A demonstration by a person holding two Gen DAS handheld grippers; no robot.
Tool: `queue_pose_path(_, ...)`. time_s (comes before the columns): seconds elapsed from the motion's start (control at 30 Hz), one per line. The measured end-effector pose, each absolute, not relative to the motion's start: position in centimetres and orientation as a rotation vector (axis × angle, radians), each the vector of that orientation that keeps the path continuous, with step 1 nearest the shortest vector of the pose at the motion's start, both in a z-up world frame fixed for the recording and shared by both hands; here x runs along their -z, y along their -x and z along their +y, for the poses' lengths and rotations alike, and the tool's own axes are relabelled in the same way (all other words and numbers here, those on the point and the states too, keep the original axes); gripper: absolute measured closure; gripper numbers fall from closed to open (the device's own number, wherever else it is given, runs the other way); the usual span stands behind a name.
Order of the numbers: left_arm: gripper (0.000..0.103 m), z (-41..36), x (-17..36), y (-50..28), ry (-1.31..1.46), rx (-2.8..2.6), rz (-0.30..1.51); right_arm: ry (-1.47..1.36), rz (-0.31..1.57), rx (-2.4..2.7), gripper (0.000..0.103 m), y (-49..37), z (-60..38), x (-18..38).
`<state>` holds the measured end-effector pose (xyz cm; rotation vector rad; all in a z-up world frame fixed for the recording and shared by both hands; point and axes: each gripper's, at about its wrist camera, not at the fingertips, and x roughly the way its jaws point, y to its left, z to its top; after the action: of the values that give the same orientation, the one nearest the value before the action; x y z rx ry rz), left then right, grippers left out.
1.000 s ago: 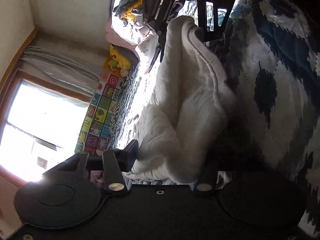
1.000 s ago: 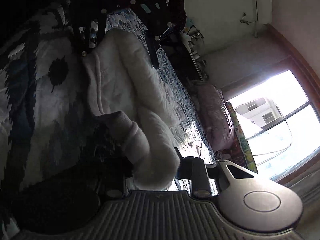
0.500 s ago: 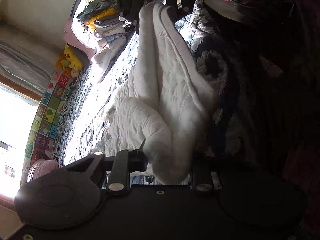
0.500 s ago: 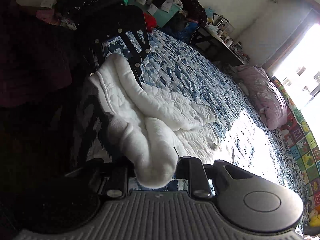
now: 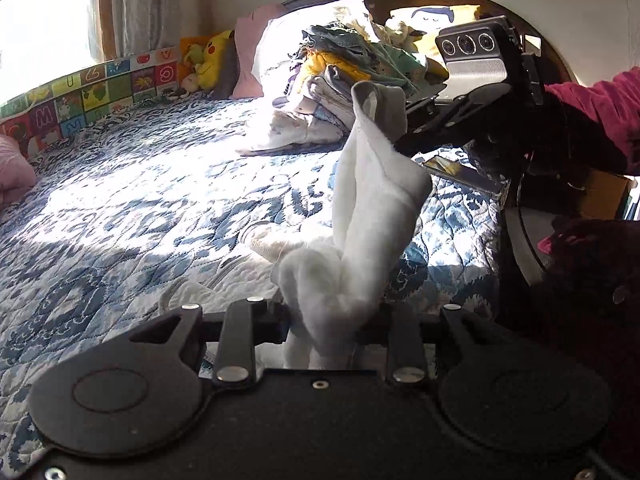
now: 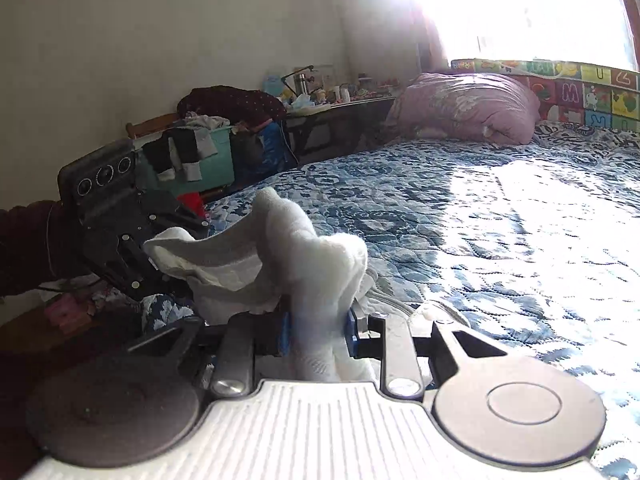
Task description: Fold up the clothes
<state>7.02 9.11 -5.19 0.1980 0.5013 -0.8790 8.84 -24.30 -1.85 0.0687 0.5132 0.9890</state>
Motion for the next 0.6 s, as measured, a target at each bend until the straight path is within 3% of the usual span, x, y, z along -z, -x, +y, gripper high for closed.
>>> queue_pose_path(0.2,0.075,11.5,7.9,-11.8,0.261,0.750,0.562,-0.443,0.608,-0.853,0.074,-14.8,-25.1,6.8)
queue_pose_path(0.6,0.074,14.1,12.8,-15.7,0.755,0.521,0.716,-0.709,0.738,-0.623,0.072,-19.0,-24.3,14.5)
